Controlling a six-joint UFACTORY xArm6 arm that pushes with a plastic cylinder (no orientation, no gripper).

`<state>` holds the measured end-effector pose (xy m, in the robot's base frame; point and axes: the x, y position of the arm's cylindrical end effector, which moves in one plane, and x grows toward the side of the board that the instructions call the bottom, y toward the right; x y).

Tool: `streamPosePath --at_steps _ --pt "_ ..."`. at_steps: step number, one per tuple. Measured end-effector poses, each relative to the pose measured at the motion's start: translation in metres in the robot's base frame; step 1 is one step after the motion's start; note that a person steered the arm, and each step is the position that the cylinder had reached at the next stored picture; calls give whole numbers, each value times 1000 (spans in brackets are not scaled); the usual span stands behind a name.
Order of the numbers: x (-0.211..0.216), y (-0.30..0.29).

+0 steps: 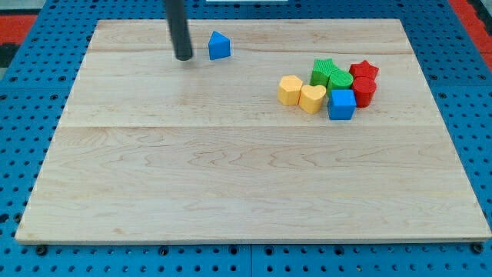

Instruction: Push the triangle towards the top center

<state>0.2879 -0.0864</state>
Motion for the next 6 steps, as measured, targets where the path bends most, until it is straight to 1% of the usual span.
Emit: streamPosePath --at_steps 1,2,3,4,6 --pt "5 14" --pt "-19 48" --pt "-32 57" --pt "-20 59" --pt "-15 66"
